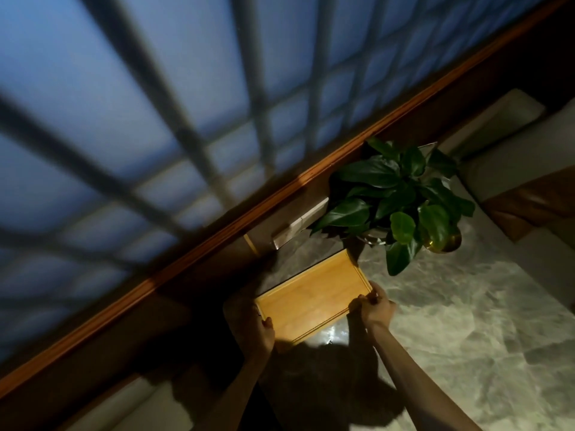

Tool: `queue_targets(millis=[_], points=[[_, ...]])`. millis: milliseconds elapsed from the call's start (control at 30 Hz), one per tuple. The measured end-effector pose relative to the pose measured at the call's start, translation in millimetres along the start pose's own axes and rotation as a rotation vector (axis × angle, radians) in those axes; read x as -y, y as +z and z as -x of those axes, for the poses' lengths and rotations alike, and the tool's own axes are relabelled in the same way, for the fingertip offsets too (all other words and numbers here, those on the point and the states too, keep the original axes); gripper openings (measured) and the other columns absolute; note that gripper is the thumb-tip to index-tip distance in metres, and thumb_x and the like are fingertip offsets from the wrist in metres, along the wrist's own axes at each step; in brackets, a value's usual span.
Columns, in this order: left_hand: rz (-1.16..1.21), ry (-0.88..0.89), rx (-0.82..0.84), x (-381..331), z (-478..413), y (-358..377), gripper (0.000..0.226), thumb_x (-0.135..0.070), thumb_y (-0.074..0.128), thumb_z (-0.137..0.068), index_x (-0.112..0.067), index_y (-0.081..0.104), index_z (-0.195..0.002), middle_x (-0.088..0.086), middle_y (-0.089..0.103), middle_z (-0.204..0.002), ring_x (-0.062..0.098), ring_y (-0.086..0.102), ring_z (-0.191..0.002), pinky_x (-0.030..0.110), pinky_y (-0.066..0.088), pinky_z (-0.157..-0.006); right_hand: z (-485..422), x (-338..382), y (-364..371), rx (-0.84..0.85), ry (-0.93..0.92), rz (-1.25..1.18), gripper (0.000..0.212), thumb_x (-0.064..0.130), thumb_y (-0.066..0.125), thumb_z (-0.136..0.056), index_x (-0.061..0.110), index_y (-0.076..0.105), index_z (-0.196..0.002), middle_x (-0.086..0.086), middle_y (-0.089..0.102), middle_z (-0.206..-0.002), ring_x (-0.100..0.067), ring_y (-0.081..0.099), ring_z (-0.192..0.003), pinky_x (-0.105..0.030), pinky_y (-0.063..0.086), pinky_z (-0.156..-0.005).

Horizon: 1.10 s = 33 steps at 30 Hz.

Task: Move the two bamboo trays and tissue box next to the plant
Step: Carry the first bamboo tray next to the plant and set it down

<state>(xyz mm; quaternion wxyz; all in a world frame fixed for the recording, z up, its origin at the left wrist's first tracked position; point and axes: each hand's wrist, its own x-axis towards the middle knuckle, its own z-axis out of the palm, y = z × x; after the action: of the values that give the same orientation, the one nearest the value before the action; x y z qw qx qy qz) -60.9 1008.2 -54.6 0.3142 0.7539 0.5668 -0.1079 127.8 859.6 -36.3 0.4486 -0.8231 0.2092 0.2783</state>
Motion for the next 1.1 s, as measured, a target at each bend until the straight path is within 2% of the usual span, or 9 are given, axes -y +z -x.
queue_targets(millis=[133,233,333,567,700,767,933,1033,1100], points=[[0.196,-0.153,0.041,-3,-1,2,0.052,-0.028,0.057,-0.097,0.003,0.050,-0.139,0.023,0.060,-0.134,0.034,0.058,-0.125,0.044,0.044,-0.107,8,7,-1,-0.039,0.150,-0.313,0.041,0.008,0.047,-0.101,-0.001,0.042,-0.140,-0.022,0.055,-0.122,-0.038,0.057,-0.117,-0.041,0.048,-0.098],[0.286,-0.190,0.085,-12,-7,-2,0.049,-0.023,0.052,-0.100,0.004,0.046,-0.141,0.026,0.056,-0.137,0.037,0.055,-0.126,0.045,0.044,-0.107,3,18,0,0.046,0.261,-0.467,0.035,0.010,0.042,-0.101,-0.006,0.050,-0.132,-0.025,0.058,-0.114,-0.045,0.056,-0.120,-0.047,0.050,-0.096],[0.355,-0.168,0.057,-24,-17,-7,0.047,-0.016,0.051,-0.100,0.005,0.044,-0.142,0.025,0.050,-0.143,0.037,0.049,-0.132,0.043,0.039,-0.112,-10,32,2,0.152,0.272,-0.510,0.027,0.013,0.041,-0.101,-0.001,0.058,-0.116,-0.024,0.058,-0.114,-0.035,0.056,-0.107,-0.046,0.049,-0.095],[0.390,-0.114,0.031,-50,-42,-24,0.046,-0.009,0.053,-0.097,0.005,0.046,-0.140,0.023,0.052,-0.140,0.035,0.052,-0.128,0.042,0.039,-0.105,-33,61,16,0.326,0.243,-0.579,0.044,0.021,0.042,-0.103,0.007,0.045,-0.145,-0.021,0.052,-0.142,-0.037,0.051,-0.131,-0.045,0.041,-0.110],[0.462,-0.118,0.104,-52,-55,-24,0.045,-0.011,0.050,-0.098,0.000,0.044,-0.142,0.022,0.050,-0.143,0.036,0.051,-0.128,0.046,0.041,-0.109,-34,72,22,0.384,0.189,-0.512,0.034,0.024,0.042,-0.102,0.006,0.055,-0.128,-0.015,0.060,-0.112,-0.024,0.057,-0.093,-0.040,0.046,-0.091],[0.440,-0.117,0.130,-48,-58,-26,0.043,-0.016,0.049,-0.099,-0.004,0.047,-0.140,0.018,0.053,-0.142,0.033,0.053,-0.128,0.046,0.040,-0.109,-35,70,28,0.371,0.200,-0.500,0.027,0.022,0.041,-0.103,0.008,0.056,-0.120,-0.012,0.060,-0.107,-0.027,0.056,-0.101,-0.041,0.047,-0.095],[0.452,-0.040,0.240,-32,-53,-33,0.046,-0.013,0.056,-0.092,-0.013,0.051,-0.138,0.010,0.061,-0.134,0.028,0.059,-0.123,0.027,0.046,-0.087,-35,56,32,0.424,0.170,-0.457,0.043,0.026,0.040,-0.103,0.008,0.051,-0.140,-0.015,0.059,-0.136,-0.032,0.051,-0.131,-0.045,0.038,-0.113],[0.270,0.061,0.186,-28,-48,-33,0.065,-0.008,0.061,-0.092,-0.012,0.034,-0.151,0.010,0.043,-0.153,0.026,0.042,-0.140,0.031,0.031,-0.114,-28,35,32,0.406,-0.018,-0.138,0.048,0.026,0.048,-0.101,0.011,0.043,-0.147,-0.014,0.043,-0.153,-0.032,0.039,-0.142,-0.047,0.027,-0.120],[0.168,0.131,0.130,-21,-39,-29,0.073,-0.008,0.061,-0.091,-0.015,0.025,-0.155,0.006,0.030,-0.160,0.024,0.032,-0.146,0.024,0.021,-0.115,-18,12,33,0.414,-0.192,0.165,0.057,0.028,0.049,-0.101,0.017,0.030,-0.154,-0.008,0.024,-0.163,-0.029,0.019,-0.151,-0.049,0.015,-0.124]])
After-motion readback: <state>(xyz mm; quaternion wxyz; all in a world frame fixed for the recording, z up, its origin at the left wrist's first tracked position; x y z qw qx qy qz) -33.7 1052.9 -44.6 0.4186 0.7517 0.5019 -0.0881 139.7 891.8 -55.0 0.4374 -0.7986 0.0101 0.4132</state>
